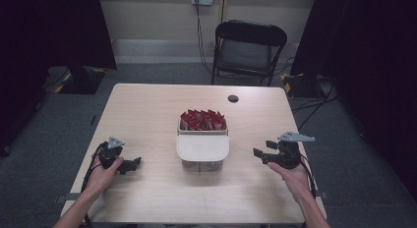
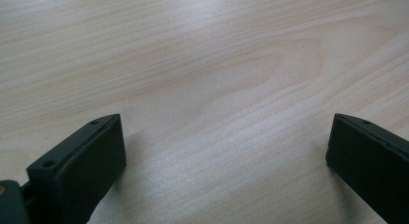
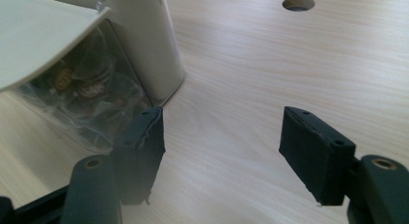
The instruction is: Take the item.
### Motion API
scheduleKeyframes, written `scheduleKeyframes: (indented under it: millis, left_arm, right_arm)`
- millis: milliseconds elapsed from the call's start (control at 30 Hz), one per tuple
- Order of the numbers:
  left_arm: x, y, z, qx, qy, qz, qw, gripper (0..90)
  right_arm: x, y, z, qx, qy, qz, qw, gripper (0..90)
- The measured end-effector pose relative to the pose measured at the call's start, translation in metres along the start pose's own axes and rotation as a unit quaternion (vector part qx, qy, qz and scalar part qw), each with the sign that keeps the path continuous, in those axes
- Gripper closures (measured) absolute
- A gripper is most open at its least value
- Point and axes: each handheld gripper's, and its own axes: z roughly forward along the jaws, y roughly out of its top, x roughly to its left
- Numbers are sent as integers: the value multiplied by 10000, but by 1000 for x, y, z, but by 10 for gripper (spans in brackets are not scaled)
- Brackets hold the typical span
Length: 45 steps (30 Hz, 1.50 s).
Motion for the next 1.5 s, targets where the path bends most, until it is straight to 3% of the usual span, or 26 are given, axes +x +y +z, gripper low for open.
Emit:
scheduleKeyframes:
  millis: [267,667,800,1000,1100,1500]
  left_arm:
    - [0,0,0,-1,0,-2,10000,0]
    - [0,0,0,-1,1,-1,10000,0]
    - [0,0,0,0,1,0,10000,0]
    - [0,0,0,-1,1,-1,10000,0]
    - [0,0,0,-1,-1,-2,10000,0]
    - [0,0,0,-1,0,-2,10000,0]
  right_arm:
    - [11,12,-3,-92,189,-137,9997,345]
    - [24,37,7,-272,473,-203,9983,376]
    - [30,46,12,-393,667,-224,9967,401]
    - [34,54,15,-437,780,-269,9956,417]
    - [36,58,20,-448,990,-277,9937,417]
    - [47,76,31,-522,1164,-382,9911,486]
